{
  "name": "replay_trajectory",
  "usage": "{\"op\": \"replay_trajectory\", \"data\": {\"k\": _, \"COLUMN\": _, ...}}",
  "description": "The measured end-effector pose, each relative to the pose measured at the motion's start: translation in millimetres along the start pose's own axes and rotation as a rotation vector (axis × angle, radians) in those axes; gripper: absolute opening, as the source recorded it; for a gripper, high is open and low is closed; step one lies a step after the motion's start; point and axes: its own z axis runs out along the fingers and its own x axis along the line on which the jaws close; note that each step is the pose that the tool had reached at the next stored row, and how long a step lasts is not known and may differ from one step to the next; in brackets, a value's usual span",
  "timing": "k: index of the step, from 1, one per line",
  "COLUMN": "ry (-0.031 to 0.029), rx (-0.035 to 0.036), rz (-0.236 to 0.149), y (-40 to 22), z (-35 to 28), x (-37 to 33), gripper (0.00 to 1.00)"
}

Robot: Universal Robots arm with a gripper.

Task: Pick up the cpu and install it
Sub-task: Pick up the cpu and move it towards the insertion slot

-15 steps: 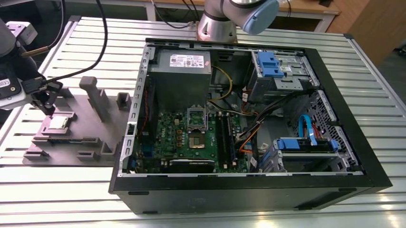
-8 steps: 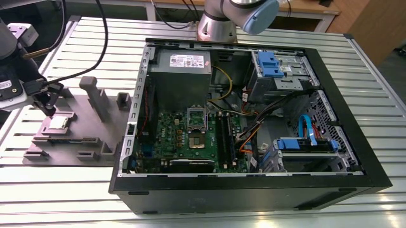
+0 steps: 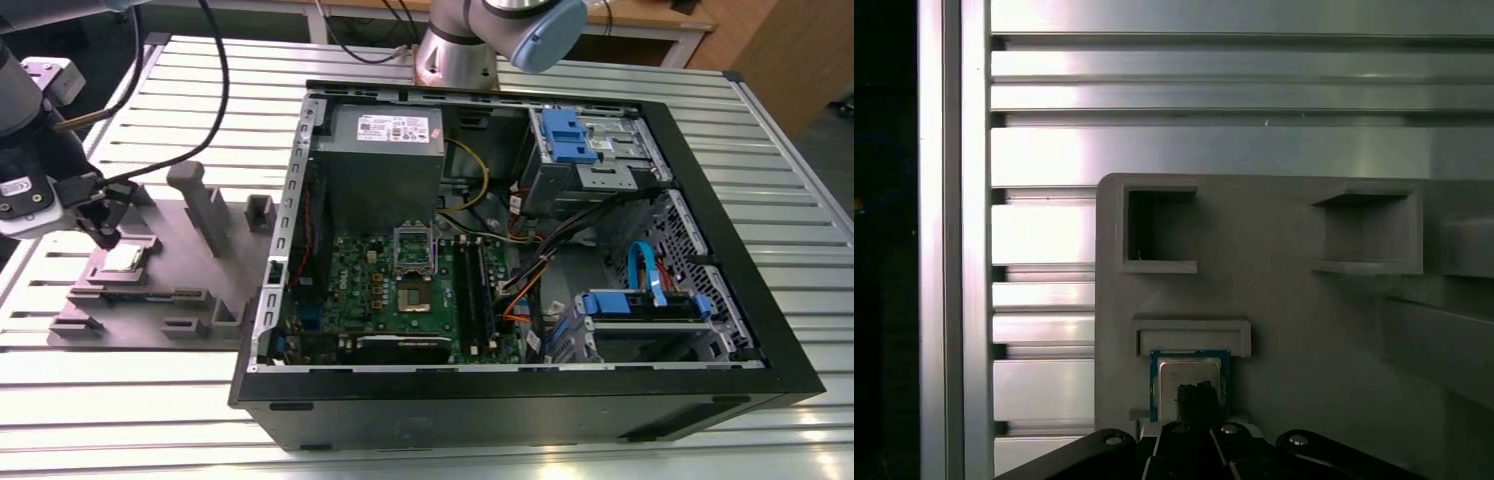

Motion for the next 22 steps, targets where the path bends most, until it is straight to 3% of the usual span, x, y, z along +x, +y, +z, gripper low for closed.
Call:
{"op": "replay_trajectory", "data": {"k": 5, "ry": -0.0001, "rx": 0.0002, "rz": 0.0, "y": -0.1, "z": 3.7, "x": 0.1, "gripper": 0.1}}
{"op": "replay_trajectory", "data": {"k": 15, "ry": 0.0, "rx": 0.0003, "rz": 0.0, "y": -0.1, "z": 4.0, "x": 0.1, "gripper": 0.11}}
{"op": "replay_trajectory", "data": {"k": 22, "ry": 0.0, "rx": 0.0003, "rz": 0.0, "y": -0.1, "z": 4.1, "x": 0.1, "gripper": 0.41}}
